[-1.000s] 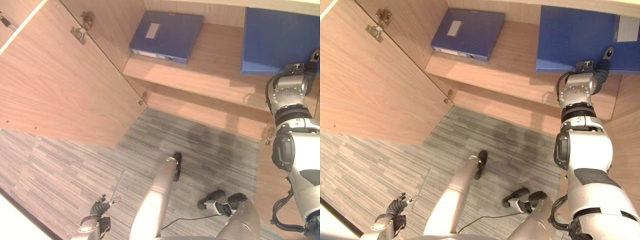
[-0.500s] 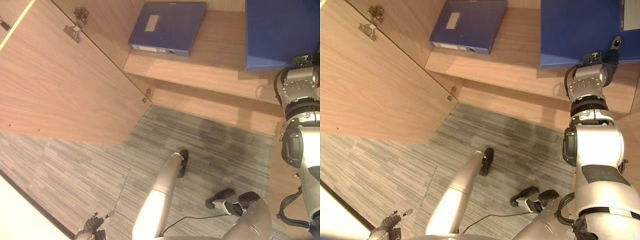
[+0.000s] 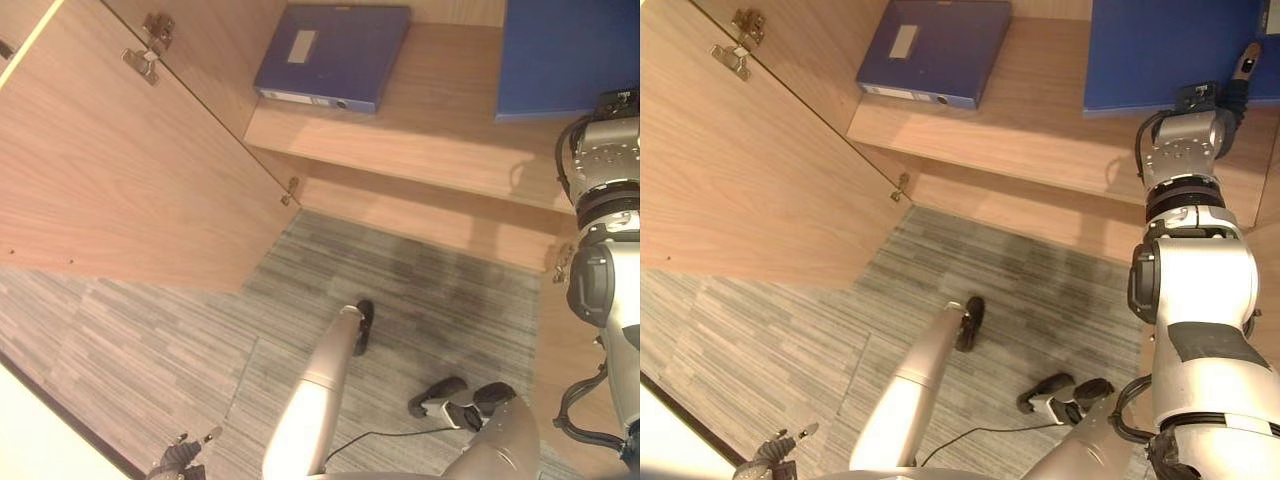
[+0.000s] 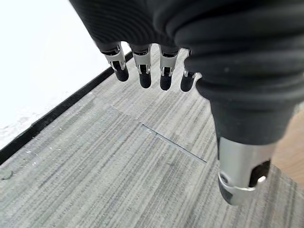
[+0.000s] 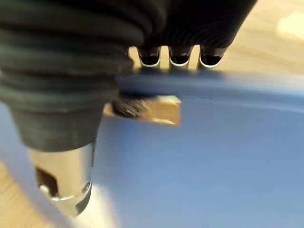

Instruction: Put the empty folder in the office cabinet

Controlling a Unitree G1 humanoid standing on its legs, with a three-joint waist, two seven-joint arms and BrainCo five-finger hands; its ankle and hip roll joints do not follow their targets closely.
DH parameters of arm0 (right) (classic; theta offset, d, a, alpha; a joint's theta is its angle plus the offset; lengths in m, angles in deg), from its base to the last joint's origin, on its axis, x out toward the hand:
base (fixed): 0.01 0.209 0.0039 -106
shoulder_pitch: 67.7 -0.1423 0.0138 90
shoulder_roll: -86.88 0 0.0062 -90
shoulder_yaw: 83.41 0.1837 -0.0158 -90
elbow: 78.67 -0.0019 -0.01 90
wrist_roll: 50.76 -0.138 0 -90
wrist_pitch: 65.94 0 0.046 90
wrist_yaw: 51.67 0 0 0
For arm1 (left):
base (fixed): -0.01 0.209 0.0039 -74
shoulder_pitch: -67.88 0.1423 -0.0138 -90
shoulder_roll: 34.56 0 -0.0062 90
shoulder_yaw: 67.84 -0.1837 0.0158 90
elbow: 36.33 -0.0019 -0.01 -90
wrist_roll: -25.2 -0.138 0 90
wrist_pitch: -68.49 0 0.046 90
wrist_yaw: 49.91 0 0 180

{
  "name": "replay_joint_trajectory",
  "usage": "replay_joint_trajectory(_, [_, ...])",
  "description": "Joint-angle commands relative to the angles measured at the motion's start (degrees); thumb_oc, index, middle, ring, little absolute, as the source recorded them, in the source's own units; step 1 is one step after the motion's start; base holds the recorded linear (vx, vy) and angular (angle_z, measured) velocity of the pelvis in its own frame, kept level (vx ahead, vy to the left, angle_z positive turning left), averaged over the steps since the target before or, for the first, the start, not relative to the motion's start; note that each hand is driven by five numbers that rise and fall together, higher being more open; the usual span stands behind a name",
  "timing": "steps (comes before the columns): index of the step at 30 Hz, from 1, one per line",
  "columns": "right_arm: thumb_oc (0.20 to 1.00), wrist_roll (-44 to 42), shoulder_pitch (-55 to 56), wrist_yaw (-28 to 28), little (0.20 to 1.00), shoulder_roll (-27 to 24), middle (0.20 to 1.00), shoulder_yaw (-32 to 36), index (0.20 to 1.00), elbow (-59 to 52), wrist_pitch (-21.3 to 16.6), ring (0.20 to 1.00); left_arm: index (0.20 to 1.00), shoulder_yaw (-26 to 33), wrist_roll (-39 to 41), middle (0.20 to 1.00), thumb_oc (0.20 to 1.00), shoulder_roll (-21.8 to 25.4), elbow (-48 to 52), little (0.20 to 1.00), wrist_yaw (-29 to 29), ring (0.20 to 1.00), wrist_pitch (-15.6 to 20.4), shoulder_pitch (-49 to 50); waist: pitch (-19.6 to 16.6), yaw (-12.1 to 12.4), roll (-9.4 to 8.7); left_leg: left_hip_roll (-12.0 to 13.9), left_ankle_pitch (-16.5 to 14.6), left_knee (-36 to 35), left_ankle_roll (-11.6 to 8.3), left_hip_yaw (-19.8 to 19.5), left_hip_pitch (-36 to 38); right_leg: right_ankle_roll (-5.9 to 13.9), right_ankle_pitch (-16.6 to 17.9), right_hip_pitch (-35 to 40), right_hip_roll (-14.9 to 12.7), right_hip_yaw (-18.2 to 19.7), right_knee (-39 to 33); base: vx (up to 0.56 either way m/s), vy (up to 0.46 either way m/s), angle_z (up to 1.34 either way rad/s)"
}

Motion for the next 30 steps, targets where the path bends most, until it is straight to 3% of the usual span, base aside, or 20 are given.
replay_joint_trajectory(1, [1.000,1.19,-4.89,3.68,1.000,-4.67,1.000,-2.49,1.000,-1.19,-0.18,1.000,1.000,3.98,0.67,1.000,1.000,3.31,-5.17,1.000,-0.70,1.000,0.23,-0.91,0.48,1.65,-1.11,1.70,-9.12,0.71,0.76,-0.86,4.08,2.62,5.25,2.72,0.84,6.56,-7.20,0.00,0.000,0.00])
replay_joint_trajectory(6, [1.000,2.75,-5.09,5.00,1.000,-4.82,1.000,-4.62,1.000,0.30,2.60,1.000,1.000,4.54,0.96,1.000,1.000,3.55,-5.97,1.000,-0.40,1.000,0.27,-1.10,0.43,1.76,-1.35,1.61,-8.90,0.94,0.71,-1.18,3.35,2.25,4.91,2.13,0.69,6.77,-6.54,-0.01,-0.014,0.00])
replay_joint_trajectory(9, [1.000,5.76,-5.06,6.92,1.000,-5.45,1.000,-7.09,1.000,2.24,6.48,1.000,1.000,5.08,0.27,1.000,1.000,4.00,-7.22,1.000,0.81,1.000,-0.01,-1.09,0.17,1.86,-1.73,1.84,-8.51,0.53,0.57,-1.41,3.21,1.70,4.53,1.78,0.84,6.68,-6.19,-0.02,-0.038,0.01])
replay_joint_trajectory(10, [1.000,8.76,-4.90,7.70,1.000,-5.69,1.000,-8.96,1.000,3.84,9.37,1.000,1.000,5.47,-0.30,1.000,1.000,4.62,-7.99,1.000,1.33,1.000,-0.16,-1.34,0.15,1.97,-2.01,1.97,-8.26,0.22,0.40,-1.57,3.21,1.57,4.49,1.69,0.99,6.72,-6.32,-0.03,-0.039,0.01])
replay_joint_trajectory(17, [1.000,15.96,-5.30,12.07,1.000,-5.28,1.000,-14.59,1.000,4.67,14.97,1.000,1.000,6.45,-1.24,1.000,1.000,5.46,-9.85,1.000,2.78,1.000,-0.33,-1.36,0.12,2.12,-2.42,2.39,-7.72,-0.24,0.28,-1.60,3.09,1.43,4.80,1.22,1.29,6.82,-6.41,0.00,-0.005,0.00])
replay_joint_trajectory(18, [1.000,22.87,-5.21,14.36,1.000,-5.08,1.000,-17.98,1.000,6.20,18.34,1.000,1.000,6.92,-1.68,1.000,1.000,6.12,-10.37,1.000,3.46,1.000,-0.50,-1.75,0.10,2.12,-2.63,2.65,-7.56,-0.35,0.22,-1.62,3.20,1.48,5.03,1.18,1.29,6.81,-6.48,0.00,0.000,0.00])
replay_joint_trajectory(25, [1.000,37.50,-5.36,20.23,1.000,-6.28,1.000,-25.52,1.000,7.74,22.67,1.000,1.000,7.59,-3.15,1.000,1.000,7.09,-10.63,1.000,5.31,1.000,-0.80,-2.45,0.08,2.03,-2.93,3.15,-7.08,-1.03,0.10,-1.56,3.30,1.66,5.56,1.32,1.20,6.35,-7.14,0.00,0.000,0.00])
replay_joint_trajectory(26, [1.000,43.98,-4.91,21.79,1.000,-4.74,1.000,-28.36,1.000,8.81,24.48,1.000,1.000,6.55,-6.27,1.000,1.000,6.99,-12.11,1.000,5.15,1.000,-0.73,-5.18,0.20,1.29,-3.42,3.42,-7.06,-1.09,-0.04,-1.42,3.32,1.79,5.92,1.22,1.29,6.42,-7.49,0.00,0.000,0.00])
replay_joint_trajectory(28, [1.000,51.71,-4.64,26.66,1.000,-6.44,1.000,-32.93,1.000,11.17,26.09,1.000,1.000,7.37,-7.09,1.000,1.000,7.61,-12.40,1.000,6.58,1.000,-1.60,-4.62,0.31,1.52,-3.40,3.58,-6.80,-1.56,-0.04,-1.26,3.49,1.90,6.27,1.62,1.10,5.99,-7.87,0.00,0.000,0.00])
replay_joint_trajectory(30, [1.000,54.32,-4.42,28.05,1.000,-6.96,1.000,-34.62,1.000,11.29,26.60,1.000,1.000,7.76,-7.46,1.000,1.000,7.80,-12.40,1.000,7.14,1.000,-1.88,-4.09,0.37,1.67,-3.33,3.62,-6.71,-1.75,-0.07,-1.25,3.55,1.98,6.40,1.81,0.93,5.78,-7.93,0.00,0.000,0.00])
